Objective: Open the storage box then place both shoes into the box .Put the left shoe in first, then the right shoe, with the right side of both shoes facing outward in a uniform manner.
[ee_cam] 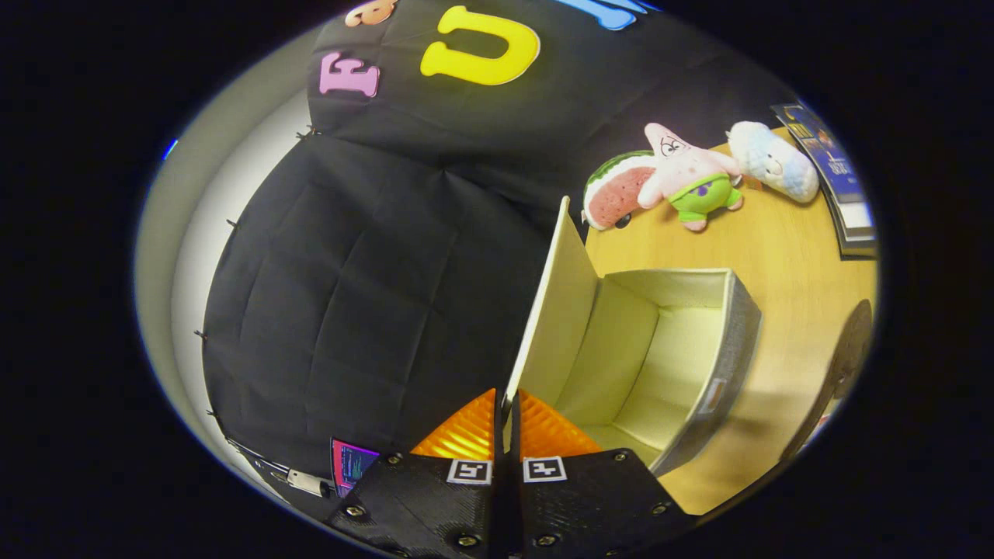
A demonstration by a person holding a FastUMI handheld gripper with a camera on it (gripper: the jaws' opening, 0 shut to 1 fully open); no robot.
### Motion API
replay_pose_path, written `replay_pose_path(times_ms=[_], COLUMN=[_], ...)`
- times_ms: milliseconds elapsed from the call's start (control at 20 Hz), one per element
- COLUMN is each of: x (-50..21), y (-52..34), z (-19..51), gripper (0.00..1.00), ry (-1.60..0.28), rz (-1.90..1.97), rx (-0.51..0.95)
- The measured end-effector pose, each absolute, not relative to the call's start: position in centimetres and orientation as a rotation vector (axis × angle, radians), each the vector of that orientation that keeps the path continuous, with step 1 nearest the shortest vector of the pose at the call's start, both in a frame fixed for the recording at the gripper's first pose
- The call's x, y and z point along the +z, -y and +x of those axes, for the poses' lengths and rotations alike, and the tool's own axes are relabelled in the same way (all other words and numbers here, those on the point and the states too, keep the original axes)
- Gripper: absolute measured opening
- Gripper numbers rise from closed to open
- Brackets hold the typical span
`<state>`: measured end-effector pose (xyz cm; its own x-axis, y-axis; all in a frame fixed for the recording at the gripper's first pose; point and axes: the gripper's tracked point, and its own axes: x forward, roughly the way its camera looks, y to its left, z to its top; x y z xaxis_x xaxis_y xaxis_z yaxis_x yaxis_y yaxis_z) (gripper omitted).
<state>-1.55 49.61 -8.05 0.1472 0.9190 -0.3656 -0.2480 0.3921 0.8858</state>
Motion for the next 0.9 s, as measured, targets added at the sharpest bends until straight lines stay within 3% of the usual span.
replay_pose_path(times_ms=[400,900], x=[-6.6,-13.9], y=[-60.9,-72.6], z=[-2.0,-3.1], gripper=[0.00,0.00], ry=[-1.154,-1.251], rz=[0.661,0.483], rx=[0.958,0.911])
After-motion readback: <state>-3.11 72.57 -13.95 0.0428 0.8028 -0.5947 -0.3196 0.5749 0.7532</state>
